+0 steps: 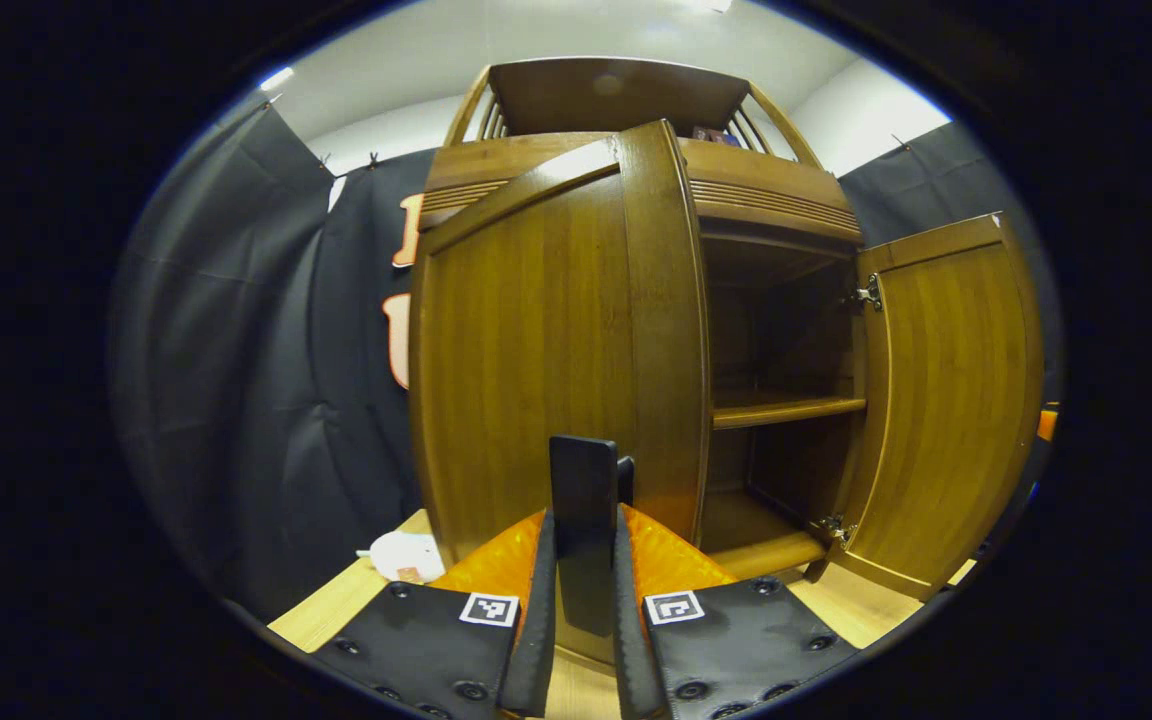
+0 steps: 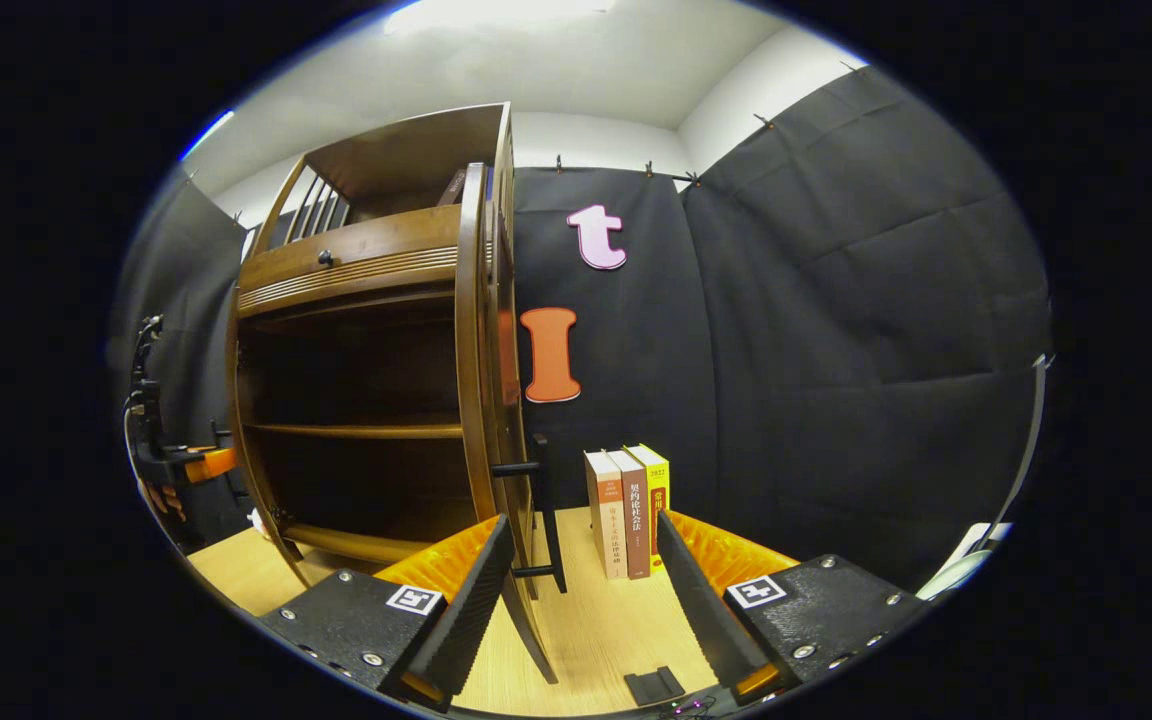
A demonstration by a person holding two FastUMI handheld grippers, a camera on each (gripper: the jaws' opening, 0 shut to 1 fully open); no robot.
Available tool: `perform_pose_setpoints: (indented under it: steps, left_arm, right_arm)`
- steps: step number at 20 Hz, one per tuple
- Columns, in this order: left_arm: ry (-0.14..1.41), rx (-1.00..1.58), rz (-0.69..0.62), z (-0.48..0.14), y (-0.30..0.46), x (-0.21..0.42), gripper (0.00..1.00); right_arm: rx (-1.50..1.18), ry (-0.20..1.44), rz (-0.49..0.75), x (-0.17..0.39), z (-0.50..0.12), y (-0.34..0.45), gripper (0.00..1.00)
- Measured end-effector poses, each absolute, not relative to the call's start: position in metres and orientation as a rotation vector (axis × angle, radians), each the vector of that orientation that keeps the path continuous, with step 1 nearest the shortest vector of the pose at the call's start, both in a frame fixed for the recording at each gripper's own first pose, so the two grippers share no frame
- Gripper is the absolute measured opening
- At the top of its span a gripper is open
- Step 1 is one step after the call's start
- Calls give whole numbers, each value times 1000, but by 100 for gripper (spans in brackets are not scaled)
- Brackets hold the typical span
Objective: Open the right door of the double-door shoe cabinet with the right hand, and open the left door with the left hand.
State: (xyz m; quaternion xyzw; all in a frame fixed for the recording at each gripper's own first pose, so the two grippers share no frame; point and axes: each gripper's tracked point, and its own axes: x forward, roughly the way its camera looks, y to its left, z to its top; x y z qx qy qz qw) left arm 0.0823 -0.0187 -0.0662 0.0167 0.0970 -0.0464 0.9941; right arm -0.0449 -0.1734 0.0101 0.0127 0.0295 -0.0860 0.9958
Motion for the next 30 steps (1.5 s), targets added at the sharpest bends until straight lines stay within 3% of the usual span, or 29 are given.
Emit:
perform_pose_setpoints:
  steps: [5,6,12,14,15,16,18,19,21,23,24,25,28,29,30]
  left_arm:
    - [179,96,-23,-58,28,52,30]
    - [177,106,-15,-55,38,50,23]
    - [148,151,48,-46,98,36,22]
    - [144,140,64,-42,119,37,12]
    - [146,111,51,-41,125,38,5]
    - [148,87,38,-42,129,40,9]
    - [144,95,3,-43,135,39,9]
    - [141,104,-18,-43,136,38,5]
    - [125,98,-51,-43,141,35,9]
    - [119,122,-79,-45,153,34,9]
    - [118,122,-98,-45,155,38,5]
    - [113,113,-113,-44,157,41,9]
    - [111,96,-162,-45,169,45,9]
    - [108,85,-182,-45,176,47,9]
    - [104,74,-200,-44,184,49,9]
  right_arm:
    - [18,72,-186,-53,7,-168,88]
    - [15,79,-190,-53,6,-168,88]
    - [21,67,-195,-51,11,-159,88]
    - [22,76,-192,-49,9,-154,88]
    - [16,78,-192,-50,10,-152,88]
    - [7,79,-195,-49,11,-150,88]
    - [-4,76,-204,-49,13,-146,88]
    - [-5,72,-208,-50,15,-143,88]
    - [-7,64,-225,-51,19,-140,88]
    - [-4,62,-235,-53,23,-137,88]
    - [-8,62,-241,-54,25,-136,88]
    - [-16,66,-245,-55,26,-133,88]
    - [-44,81,-253,-57,30,-126,88]
    - [-48,84,-253,-57,31,-124,94]
    - [-50,87,-254,-57,31,-121,94]
